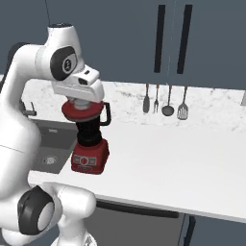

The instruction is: Close the lid blender by securely placing the lid on top.

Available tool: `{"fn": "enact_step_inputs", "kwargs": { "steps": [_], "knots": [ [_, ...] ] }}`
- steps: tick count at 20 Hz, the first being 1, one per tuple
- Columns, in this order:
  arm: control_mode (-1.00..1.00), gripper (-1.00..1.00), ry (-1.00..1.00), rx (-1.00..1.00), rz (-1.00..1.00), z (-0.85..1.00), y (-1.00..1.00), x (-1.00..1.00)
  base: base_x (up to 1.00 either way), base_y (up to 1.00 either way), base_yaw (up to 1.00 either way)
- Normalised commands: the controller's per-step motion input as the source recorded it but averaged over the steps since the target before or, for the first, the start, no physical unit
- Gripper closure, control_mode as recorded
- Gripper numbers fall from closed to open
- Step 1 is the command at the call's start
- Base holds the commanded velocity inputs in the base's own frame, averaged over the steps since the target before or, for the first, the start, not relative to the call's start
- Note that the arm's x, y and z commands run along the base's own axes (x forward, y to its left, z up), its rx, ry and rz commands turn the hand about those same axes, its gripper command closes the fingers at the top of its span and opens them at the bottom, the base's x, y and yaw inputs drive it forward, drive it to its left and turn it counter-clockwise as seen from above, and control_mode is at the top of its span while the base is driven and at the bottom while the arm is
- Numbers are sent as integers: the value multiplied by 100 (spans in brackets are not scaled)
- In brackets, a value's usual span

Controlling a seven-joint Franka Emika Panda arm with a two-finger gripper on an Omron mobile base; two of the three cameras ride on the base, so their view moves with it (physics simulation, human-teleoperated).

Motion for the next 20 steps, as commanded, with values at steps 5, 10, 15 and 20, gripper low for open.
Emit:
{"fn": "enact_step_inputs", "kwargs": {
  "steps": [5,10,15,20],
  "knots": [
    [-100,100,-7,-4,1,25,36,59,0,0,0],
    [-100,100,-15,-3,6,6,21,46,0,0,0],
    [-100,100,-16,-3,11,-4,1,67,0,0,0],
    [-100,100,-4,0,9,-2,1,46,0,0,0]
  ]
}}
